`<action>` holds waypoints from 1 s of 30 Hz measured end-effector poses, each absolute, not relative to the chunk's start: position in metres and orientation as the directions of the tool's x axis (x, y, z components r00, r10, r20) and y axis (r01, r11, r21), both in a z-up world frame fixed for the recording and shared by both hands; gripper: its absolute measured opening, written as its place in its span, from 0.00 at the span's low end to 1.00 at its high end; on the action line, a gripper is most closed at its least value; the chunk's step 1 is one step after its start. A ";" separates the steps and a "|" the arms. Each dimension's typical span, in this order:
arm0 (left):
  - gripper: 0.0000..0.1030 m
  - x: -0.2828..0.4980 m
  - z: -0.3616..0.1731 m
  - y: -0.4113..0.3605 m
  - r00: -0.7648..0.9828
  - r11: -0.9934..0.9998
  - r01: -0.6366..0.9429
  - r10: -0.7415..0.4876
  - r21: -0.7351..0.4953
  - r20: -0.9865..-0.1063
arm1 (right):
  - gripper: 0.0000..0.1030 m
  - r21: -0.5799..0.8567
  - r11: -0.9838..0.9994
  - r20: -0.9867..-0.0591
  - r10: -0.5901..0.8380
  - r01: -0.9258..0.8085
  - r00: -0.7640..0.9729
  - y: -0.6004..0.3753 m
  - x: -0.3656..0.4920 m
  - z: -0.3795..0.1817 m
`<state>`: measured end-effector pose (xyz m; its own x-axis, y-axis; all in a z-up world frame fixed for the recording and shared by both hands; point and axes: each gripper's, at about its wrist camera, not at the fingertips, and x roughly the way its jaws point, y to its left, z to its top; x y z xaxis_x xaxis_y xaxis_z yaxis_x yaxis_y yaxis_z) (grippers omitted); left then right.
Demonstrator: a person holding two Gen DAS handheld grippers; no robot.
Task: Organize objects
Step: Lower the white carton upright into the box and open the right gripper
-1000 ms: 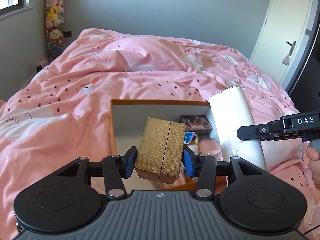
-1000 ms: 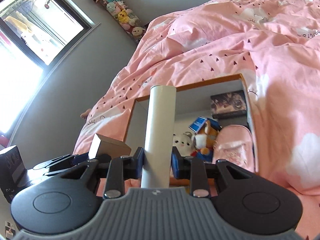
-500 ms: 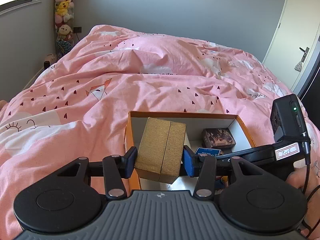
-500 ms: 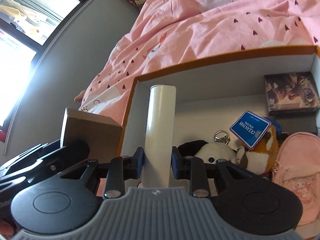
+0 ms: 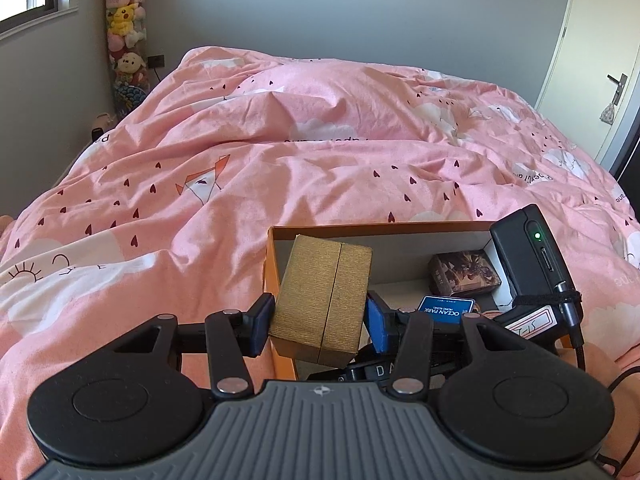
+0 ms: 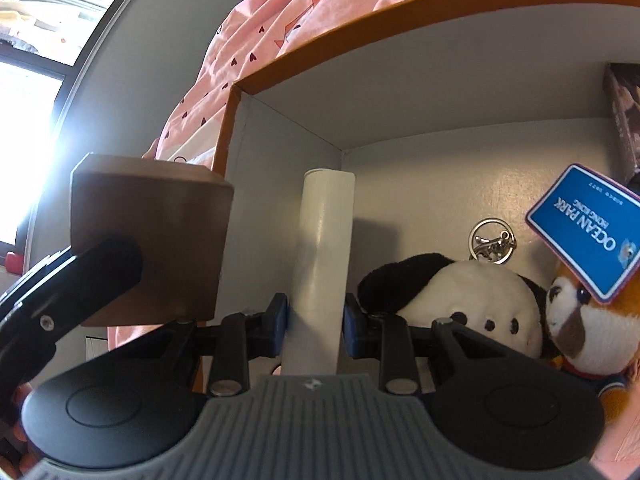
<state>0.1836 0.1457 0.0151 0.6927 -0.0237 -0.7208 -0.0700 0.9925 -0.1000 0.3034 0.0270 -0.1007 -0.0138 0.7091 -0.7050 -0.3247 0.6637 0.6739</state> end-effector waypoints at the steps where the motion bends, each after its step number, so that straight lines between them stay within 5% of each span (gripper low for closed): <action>1: 0.53 0.184 0.015 0.147 0.694 0.992 -0.070 -0.025 -0.103 -0.720 | 0.30 0.663 0.669 -0.713 0.701 -0.338 -0.010 0.029 0.303 -0.100; 18: 0.49 0.184 0.013 0.148 0.691 0.989 -0.064 -0.054 -0.135 -0.721 | 0.36 0.282 0.677 -0.875 0.472 -0.680 0.107 0.060 0.266 -0.071; 30: 0.49 0.182 0.012 0.149 0.690 0.988 -0.066 -0.055 -0.139 -0.721 | 0.28 0.245 0.647 -0.891 0.443 -0.722 0.096 0.052 0.259 -0.070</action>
<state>0.1822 0.1488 0.0119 0.6903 -0.0553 -0.7214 -0.0662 0.9881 -0.1391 0.2589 0.0518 -0.0701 0.0955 0.4435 -0.8912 -0.7219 0.6473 0.2447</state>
